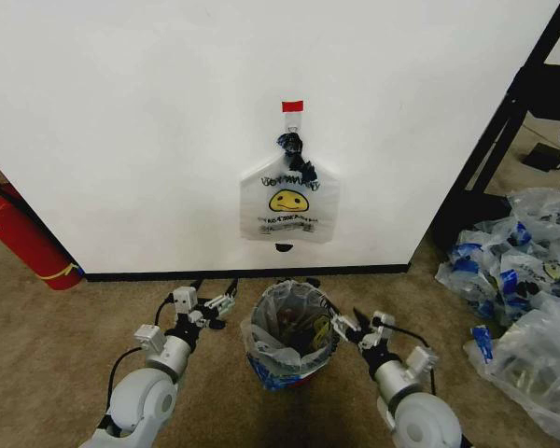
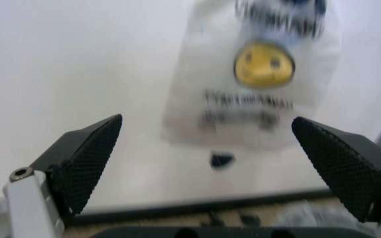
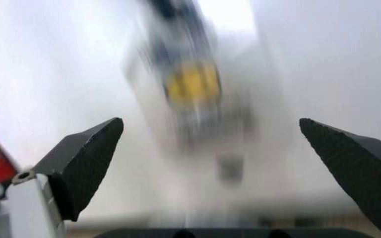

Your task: Pick up the garbage bag from the wall and place it over the trash bin.

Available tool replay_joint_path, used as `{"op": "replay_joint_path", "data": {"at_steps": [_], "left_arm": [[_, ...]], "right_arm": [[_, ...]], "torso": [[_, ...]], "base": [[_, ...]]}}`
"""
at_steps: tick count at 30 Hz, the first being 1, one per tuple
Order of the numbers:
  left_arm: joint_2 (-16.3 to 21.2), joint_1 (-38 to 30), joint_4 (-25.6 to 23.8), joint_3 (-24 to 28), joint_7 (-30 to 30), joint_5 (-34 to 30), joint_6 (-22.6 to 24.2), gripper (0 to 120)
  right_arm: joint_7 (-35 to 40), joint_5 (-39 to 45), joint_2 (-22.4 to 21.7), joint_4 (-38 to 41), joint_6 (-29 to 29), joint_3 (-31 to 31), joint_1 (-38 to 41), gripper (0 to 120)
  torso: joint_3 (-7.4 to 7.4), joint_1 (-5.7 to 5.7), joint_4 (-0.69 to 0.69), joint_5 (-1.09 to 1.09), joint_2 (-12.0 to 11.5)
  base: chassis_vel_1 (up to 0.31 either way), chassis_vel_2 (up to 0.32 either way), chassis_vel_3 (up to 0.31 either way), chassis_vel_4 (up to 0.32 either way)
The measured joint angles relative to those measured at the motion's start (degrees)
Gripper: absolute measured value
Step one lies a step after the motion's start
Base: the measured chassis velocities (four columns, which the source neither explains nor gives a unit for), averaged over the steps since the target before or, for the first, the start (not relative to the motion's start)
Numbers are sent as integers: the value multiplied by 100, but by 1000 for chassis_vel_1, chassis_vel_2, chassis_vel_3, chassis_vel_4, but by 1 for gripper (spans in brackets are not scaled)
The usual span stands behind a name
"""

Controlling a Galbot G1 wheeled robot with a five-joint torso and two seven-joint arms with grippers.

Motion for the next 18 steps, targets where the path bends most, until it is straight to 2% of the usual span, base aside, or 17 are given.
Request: {"op": "replay_joint_path", "data": {"at_steps": [3,7,8,14,18], "left_arm": [[-110,6,-273,-29,-150,153,-214,100],[-293,93,-580,-291,-100,402,-403,100],[-293,93,-580,-291,-100,402,-403,100],[-310,251,-886,-669,-3,447,-279,100],[-287,264,-824,-726,37,426,-269,100]], "right_arm": [[254,-1499,399,288,172,568,-207,100],[344,-2757,988,685,129,1116,-784,100],[344,-2757,988,685,129,1116,-784,100],[988,-3254,1696,1035,-268,1182,-1476,100],[1016,-3296,1844,1079,-325,1218,-1627,100]], "torso": [[0,0,-1,0,-1],[0,0,-2,0,-1],[0,0,-2,0,-1],[0,0,0,-1,-1],[0,-1,-1,-1,-1]], "base": [[0,0,0,0],[0,0,0,0],[0,0,0,0],[0,0,0,0],[0,0,0,0]]}}
